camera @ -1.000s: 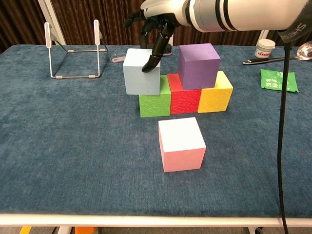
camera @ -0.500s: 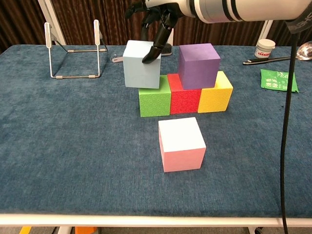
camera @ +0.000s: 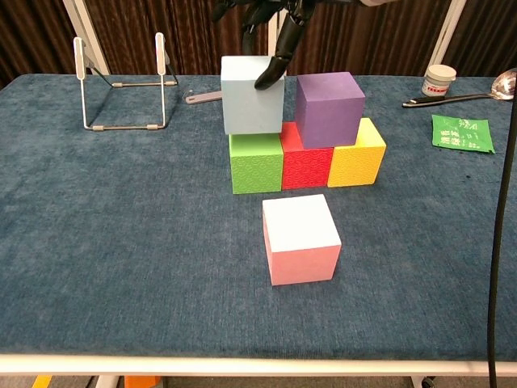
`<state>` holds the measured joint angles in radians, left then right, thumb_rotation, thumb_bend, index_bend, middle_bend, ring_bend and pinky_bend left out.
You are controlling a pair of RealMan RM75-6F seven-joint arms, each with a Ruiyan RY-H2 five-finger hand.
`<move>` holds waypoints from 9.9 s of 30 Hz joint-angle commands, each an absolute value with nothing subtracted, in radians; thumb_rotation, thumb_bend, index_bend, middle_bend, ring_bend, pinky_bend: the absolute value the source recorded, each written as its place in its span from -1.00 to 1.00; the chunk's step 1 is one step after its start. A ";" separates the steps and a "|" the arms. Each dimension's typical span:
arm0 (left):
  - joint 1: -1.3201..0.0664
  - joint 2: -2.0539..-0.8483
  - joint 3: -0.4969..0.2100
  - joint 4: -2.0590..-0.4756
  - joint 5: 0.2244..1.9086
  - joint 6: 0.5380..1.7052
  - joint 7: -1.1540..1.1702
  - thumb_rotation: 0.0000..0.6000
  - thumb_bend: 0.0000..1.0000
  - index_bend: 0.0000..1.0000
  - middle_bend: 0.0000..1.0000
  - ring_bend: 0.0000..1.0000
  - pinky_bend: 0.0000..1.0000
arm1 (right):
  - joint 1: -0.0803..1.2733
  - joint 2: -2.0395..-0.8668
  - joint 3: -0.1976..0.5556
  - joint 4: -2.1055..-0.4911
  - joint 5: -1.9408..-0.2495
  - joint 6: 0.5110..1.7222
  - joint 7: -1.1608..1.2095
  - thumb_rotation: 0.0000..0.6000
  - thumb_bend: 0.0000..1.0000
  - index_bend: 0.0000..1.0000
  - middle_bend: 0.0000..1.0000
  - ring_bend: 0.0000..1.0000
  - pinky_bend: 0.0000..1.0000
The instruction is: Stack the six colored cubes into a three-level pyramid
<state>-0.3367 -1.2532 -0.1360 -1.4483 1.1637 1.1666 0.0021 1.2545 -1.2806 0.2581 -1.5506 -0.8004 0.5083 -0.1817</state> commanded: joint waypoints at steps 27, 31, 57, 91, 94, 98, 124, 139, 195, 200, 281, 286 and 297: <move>-0.318 -1.276 -0.140 -1.434 1.177 1.179 0.015 1.00 -0.77 -0.77 -0.73 -0.90 -0.71 | 1.241 -1.296 0.201 -1.528 -0.912 0.537 -0.134 1.00 -0.78 -1.00 -0.17 -0.95 -1.00; -0.317 -1.275 -0.140 -1.437 1.176 1.179 0.022 1.00 -0.77 -0.77 -0.73 -0.90 -0.71 | 1.241 -1.296 0.195 -1.528 -0.913 0.538 -0.134 1.00 -0.78 -1.00 -0.17 -0.95 -1.00; -0.313 -1.305 -0.144 -1.400 1.185 1.183 0.031 1.00 -0.77 -0.77 -0.73 -0.90 -0.71 | 1.239 -1.307 0.185 -1.494 -0.972 0.514 -0.096 1.00 -0.78 -1.00 -0.18 -0.95 -1.00; -0.310 -1.318 -0.145 -1.388 1.183 1.165 0.021 1.00 -0.77 -0.77 -0.73 -0.90 -0.71 | 1.244 -1.294 0.175 -1.500 -0.964 0.500 -0.086 1.00 -0.82 -1.00 -0.55 -1.00 -1.00; -0.310 -1.316 -0.147 -1.389 1.183 1.165 0.019 1.00 -0.77 -0.77 -0.73 -0.90 -0.71 | 1.243 -1.289 0.175 -1.507 -0.962 0.501 -0.084 1.00 -0.82 -1.00 -0.55 -1.00 -1.00; -0.309 -1.316 -0.147 -1.391 1.183 1.164 0.019 1.00 -0.77 -0.77 -0.73 -0.90 -0.71 | 1.243 -1.285 0.176 -1.515 -0.962 0.505 -0.084 1.00 -0.84 -1.00 -0.55 -1.00 -1.00; -0.305 -1.308 -0.152 -1.393 1.183 1.164 0.002 1.00 -0.77 -0.77 -0.73 -0.90 -0.71 | 1.221 -1.222 0.211 -1.607 -0.939 0.575 -0.068 1.00 -0.95 -1.00 -0.53 -1.00 -1.00; -0.309 -1.298 -0.158 -1.403 1.183 1.162 -0.003 1.00 -0.77 -0.77 -0.73 -0.90 -0.71 | 0.999 -1.001 0.223 -1.992 -1.049 0.918 -0.120 1.00 -1.00 -1.00 -0.35 -1.00 -1.00; -0.281 -1.347 -0.126 -1.331 1.265 1.203 -0.095 1.00 -0.77 -0.77 -0.73 -0.90 -0.71 | 0.726 -1.405 0.035 -1.919 -1.163 0.979 -0.470 1.00 -1.00 -1.00 -0.56 -1.00 -1.00; -0.278 -1.347 -0.127 -1.327 1.272 1.209 -0.112 1.00 -0.77 -0.77 -0.73 -0.90 -0.71 | 0.740 -1.444 0.040 -1.894 -1.134 0.968 -0.501 1.00 -0.96 -1.00 -0.51 -1.00 -1.00; -0.330 -1.327 -0.189 -1.334 1.213 1.131 -0.172 1.00 -0.77 -0.77 -0.73 -0.90 -0.71 | 1.079 -1.078 0.330 -1.575 -1.329 0.492 0.212 1.00 -0.77 -1.00 -0.09 -0.81 -1.00; -0.333 -1.326 -0.193 -1.335 1.201 1.129 -0.160 1.00 -0.77 -0.77 -0.73 -0.90 -0.71 | 1.100 -1.098 0.318 -1.526 -1.408 0.484 0.299 1.00 -0.77 -1.00 -0.09 -0.81 -1.00; -0.341 -1.326 -0.196 -1.341 1.206 1.137 -0.142 1.00 -0.77 -0.77 -0.73 -0.90 -0.71 | 1.112 -1.116 0.261 -1.485 -1.530 0.537 0.445 1.00 -0.77 -1.00 -0.09 -0.81 -1.00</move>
<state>-0.3410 -1.3262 -0.1964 -1.3409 1.2063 1.1370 -0.1425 1.1105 -1.1156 0.2690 -1.4893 -1.5199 0.5280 0.4358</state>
